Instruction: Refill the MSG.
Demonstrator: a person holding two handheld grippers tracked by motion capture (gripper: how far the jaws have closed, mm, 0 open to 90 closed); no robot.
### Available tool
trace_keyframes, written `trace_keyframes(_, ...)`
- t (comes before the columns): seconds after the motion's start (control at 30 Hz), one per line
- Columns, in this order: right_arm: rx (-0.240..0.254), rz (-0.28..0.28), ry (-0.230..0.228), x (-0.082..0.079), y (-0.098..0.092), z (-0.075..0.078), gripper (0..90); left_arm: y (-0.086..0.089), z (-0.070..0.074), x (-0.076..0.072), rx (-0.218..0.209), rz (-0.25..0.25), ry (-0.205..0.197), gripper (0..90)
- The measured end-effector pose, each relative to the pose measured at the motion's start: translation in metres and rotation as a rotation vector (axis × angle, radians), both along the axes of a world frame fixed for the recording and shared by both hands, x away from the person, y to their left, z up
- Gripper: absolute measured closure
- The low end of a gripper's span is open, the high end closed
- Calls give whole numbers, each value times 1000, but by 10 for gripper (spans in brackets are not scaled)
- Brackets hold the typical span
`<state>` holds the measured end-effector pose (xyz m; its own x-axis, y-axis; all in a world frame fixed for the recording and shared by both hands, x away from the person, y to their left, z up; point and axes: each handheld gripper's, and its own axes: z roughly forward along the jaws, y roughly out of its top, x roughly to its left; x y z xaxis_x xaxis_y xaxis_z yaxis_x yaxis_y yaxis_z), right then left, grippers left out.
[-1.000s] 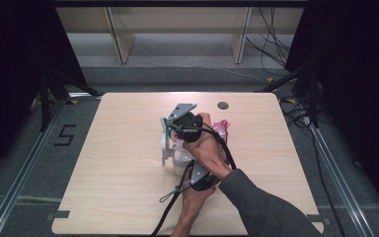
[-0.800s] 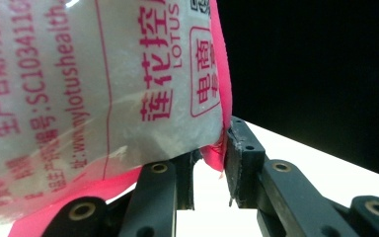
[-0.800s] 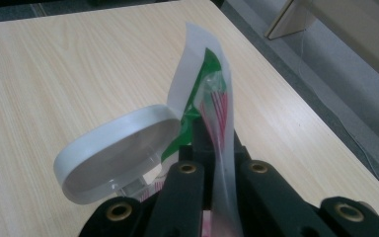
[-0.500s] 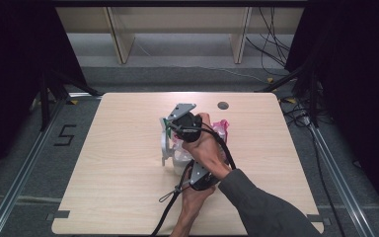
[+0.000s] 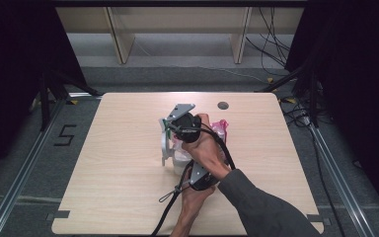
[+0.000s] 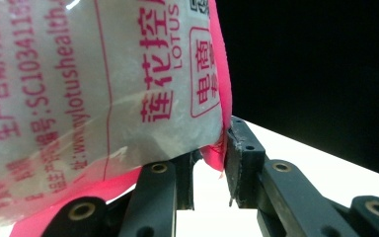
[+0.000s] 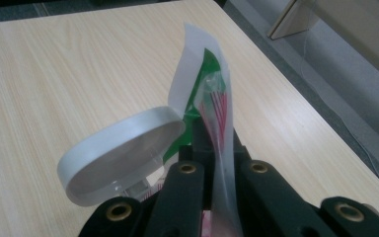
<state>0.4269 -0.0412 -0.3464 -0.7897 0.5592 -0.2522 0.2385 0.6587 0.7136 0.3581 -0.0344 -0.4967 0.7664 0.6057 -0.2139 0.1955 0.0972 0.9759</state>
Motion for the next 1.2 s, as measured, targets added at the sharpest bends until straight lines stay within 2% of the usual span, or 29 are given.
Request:
trace_keyframes(0.07, -13, 8, -12, 1, 1, -1, 900, -1, -1, 0, -13, 2, 3, 747)
trace_keyframes(0.13, -31, 10, -10, 1, 2, -4, 900, 1, -1, 0, 15, -2, 6, 746)
trace_keyframes(0.17, -42, 11, -19, 2, 1, -4, 900, 1, -1, 1, 13, -2, -1, 746)
trace_keyframes(0.2, -33, 8, -16, 2, 1, -4, 900, 0, -1, 0, -2, -1, 4, 746)
trace_keyframes(0.27, -15, -4, -5, 1, 1, -2, 900, 1, 0, 1, 3, 4, -2, 747)
trace_keyframes(0.3, -23, 9, -20, 2, 0, -1, 900, 1, -1, 1, 0, 5, 0, 747)
trace_keyframes(0.37, -28, 11, -18, 2, 1, -2, 900, 0, -1, 0, -3, 1, 6, 746)
trace_keyframes(0.4, -25, 4, -5, 1, 2, -3, 900, 2, -1, 1, 21, 2, -1, 746)
trace_keyframes(0.43, -30, 10, -16, 2, 2, -4, 900, 2, -1, 1, 27, 2, -2, 746)
trace_keyframes(0.5, -29, 8, -15, 2, 2, -3, 900, 2, 0, 1, 20, 3, -3, 746)
trace_keyframes(0.53, -24, -6, -10, 0, 2, -2, 900, 1, 0, 0, 0, 6, -3, 746)
trace_keyframes(0.6, -19, 13, -15, 1, 1, -1, 900, 1, 0, 1, 3, 5, -2, 747)
trace_keyframes(0.63, -6, 12, -7, 0, 2, -2, 900, 3, -1, 1, 28, 2, -4, 746)
trace_keyframes(0.67, -15, 13, -14, 1, 2, -3, 900, 9, -1, 2, 112, -17, -19, 746)
trace_keyframes(0.7, -18, 5, -16, 1, 3, -4, 900, 9, -1, 2, 118, -21, -16, 745)
trace_keyframes(0.73, -20, 11, -10, 1, 3, -5, 900, 9, 0, 2, 119, -23, -15, 745)
trace_keyframes(0.77, -28, 9, -16, 2, 2, -4, 900, 8, 0, 2, 100, -13, -17, 745)
trace_keyframes(0.8, -26, 2, -14, 1, 2, -4, 900, 2, 0, 1, 22, 5, -2, 746)
trace_keyframes(0.9, -25, 6, -26, 1, 2, -2, 900, 3, 0, 1, 24, 2, -5, 746)
trace_keyframes(0.93, -25, 0, -11, 0, 2, -3, 900, 3, -1, 1, 25, 2, -3, 746)
trace_keyframes(1.0, -30, 7, -24, 1, 2, -4, 900, 2, -1, 0, 23, 1, 4, 746)
trace_keyframes(1.03, -32, 14, -16, 2, 2, -4, 900, 2, -1, 0, 23, 0, 3, 746)
trace_keyframes(1.1, -32, 7, -23, 1, 2, -3, 900, 3, 0, 1, 22, 3, -3, 746)
trace_keyframes(1.13, -21, -9, -12, 0, 2, -3, 900, 3, 0, 1, 25, 2, -3, 746)
trace_keyframes(1.2, -23, -5, -16, 0, 2, -3, 900, 3, -1, 1, 32, 2, -4, 746)
